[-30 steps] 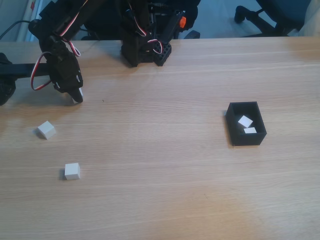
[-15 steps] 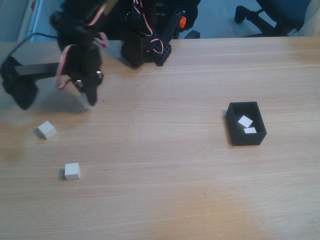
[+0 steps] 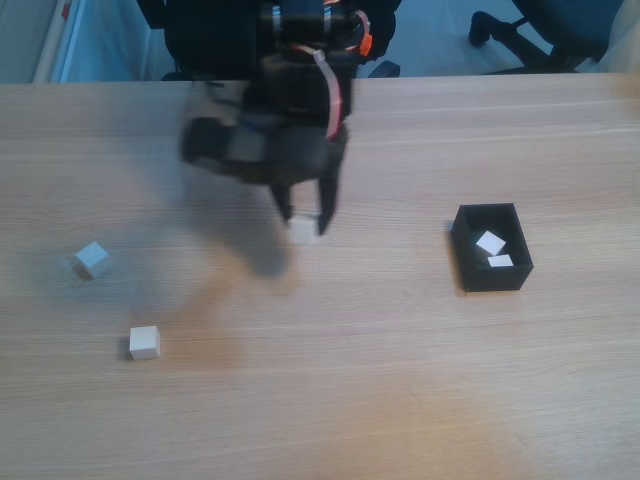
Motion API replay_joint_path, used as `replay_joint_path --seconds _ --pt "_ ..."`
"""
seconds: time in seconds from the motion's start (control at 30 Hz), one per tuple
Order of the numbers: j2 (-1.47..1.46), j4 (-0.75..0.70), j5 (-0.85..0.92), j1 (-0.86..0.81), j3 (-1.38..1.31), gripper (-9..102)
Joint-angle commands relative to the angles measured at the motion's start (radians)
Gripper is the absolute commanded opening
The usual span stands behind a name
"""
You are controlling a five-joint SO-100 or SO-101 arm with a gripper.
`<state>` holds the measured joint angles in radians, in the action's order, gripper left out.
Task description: Pick blocks and place them in the box.
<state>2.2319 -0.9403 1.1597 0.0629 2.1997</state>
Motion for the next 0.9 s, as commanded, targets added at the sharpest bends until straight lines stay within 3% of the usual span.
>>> replay_joint_path --seconds 0.0,0.23,0.43,0.87 --pt "0.115 0.021 0.012 0.164 0.023 0" --pt "0.212 0.025 -0.023 0.525 0.040 0" --pt "0.175 0.115 -0.012 0.716 0.043 0" --pt "-0.101 0.405 0.067 0.692 0.028 0"
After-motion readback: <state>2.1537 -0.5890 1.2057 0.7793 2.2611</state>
